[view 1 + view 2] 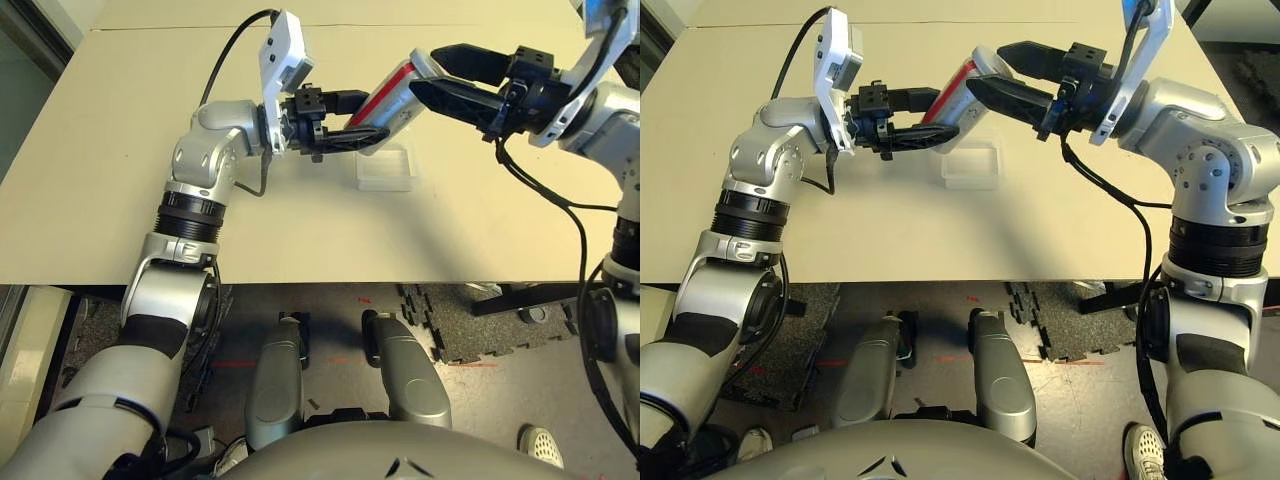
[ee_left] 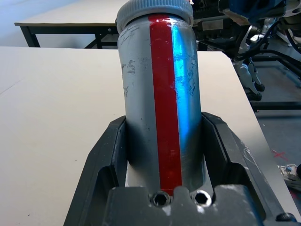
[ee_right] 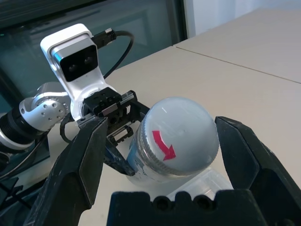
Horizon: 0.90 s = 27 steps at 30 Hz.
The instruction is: Pour the medicine from the bottle into the box.
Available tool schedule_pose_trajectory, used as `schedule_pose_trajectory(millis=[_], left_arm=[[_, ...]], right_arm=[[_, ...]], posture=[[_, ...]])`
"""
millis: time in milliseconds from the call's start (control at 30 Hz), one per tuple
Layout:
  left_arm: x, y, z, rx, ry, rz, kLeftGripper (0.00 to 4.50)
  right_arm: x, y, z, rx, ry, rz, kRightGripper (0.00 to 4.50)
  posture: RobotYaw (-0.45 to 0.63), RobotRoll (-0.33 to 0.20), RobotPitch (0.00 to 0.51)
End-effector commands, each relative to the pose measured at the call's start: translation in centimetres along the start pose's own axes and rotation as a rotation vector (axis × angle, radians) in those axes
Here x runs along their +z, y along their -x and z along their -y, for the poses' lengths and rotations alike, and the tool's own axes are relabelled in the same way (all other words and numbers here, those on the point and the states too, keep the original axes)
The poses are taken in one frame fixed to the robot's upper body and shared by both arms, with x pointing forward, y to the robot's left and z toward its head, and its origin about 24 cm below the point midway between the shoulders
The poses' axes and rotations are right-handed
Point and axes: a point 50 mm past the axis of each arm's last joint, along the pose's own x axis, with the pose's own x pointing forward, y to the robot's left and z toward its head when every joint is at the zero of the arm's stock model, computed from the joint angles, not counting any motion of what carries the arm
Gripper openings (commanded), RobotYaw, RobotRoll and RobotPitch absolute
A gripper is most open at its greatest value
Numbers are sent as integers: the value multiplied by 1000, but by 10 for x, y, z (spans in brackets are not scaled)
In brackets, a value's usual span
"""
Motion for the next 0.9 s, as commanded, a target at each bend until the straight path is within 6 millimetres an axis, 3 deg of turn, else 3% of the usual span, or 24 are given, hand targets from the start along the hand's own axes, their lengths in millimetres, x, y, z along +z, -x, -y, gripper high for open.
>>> schedule_pose_trajectory(millis=[33,67,167,367,633,900], left_arm=[[7,-2,0,-4,-23,16,2502],[7,-2,0,-5,-23,16,2500],[7,-2,0,-8,-24,15,2500],[8,-3,0,-10,-24,17,2497],[1,-4,0,-16,-3,-17,2496],[-9,-10,1,-38,13,-52,2496]], right_arm=[[1,-3,-6,27,-11,-1,3926],[0,-3,-5,22,-12,-1,4325],[-1,-4,-3,7,-19,5,4500],[-3,-5,-4,6,-36,0,2726],[2,-9,-7,23,-15,13,2725],[9,-32,-24,112,44,11,2672]], posture=[[-92,0,193],[-92,0,193],[-91,0,192],[-93,0,194],[-97,0,195],[-101,0,194]])
